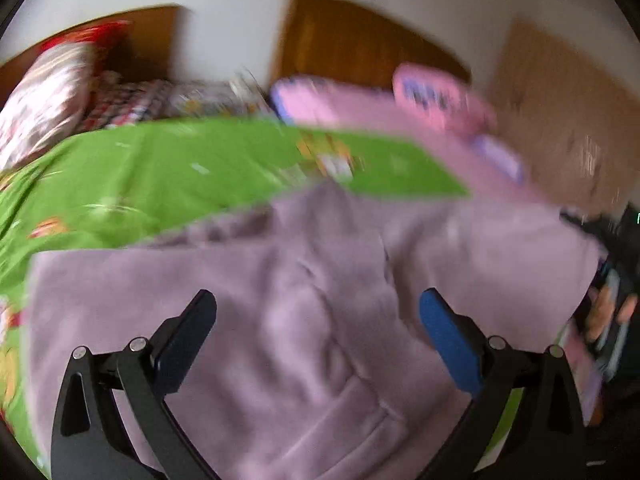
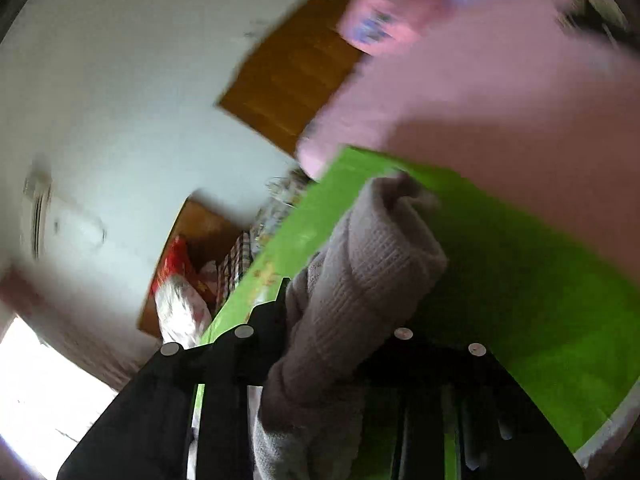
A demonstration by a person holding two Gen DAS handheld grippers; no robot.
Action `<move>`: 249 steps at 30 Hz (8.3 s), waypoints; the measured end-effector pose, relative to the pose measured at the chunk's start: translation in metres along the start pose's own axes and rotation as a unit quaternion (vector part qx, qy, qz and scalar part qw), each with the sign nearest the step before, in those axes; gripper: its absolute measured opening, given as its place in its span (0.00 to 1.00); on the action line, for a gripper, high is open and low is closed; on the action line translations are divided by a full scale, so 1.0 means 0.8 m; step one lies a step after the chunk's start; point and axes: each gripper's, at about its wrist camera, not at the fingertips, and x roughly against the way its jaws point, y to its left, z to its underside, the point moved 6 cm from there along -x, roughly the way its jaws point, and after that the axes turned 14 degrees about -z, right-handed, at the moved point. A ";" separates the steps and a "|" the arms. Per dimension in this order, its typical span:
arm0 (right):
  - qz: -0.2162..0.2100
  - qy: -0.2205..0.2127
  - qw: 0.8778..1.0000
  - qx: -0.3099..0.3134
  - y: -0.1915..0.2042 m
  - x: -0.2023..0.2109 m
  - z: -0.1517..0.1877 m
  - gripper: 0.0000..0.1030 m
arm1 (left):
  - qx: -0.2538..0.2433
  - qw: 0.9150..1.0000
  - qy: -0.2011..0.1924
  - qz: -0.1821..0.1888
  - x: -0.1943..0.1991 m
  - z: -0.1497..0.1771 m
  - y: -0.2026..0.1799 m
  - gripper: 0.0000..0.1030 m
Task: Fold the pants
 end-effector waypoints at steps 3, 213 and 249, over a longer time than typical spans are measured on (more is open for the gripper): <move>-0.026 0.035 0.986 0.158 0.121 -0.039 0.018 0.31 | 0.095 0.994 -0.043 -0.016 0.049 -0.013 0.080 0.98; -0.158 0.389 0.822 0.386 0.185 -0.072 0.356 0.96 | -0.030 0.956 -0.028 -0.290 0.070 0.116 0.063 0.99; -0.312 0.517 0.626 0.492 0.384 -0.359 0.434 0.42 | 0.230 0.967 -0.002 -0.108 0.102 0.127 0.160 0.58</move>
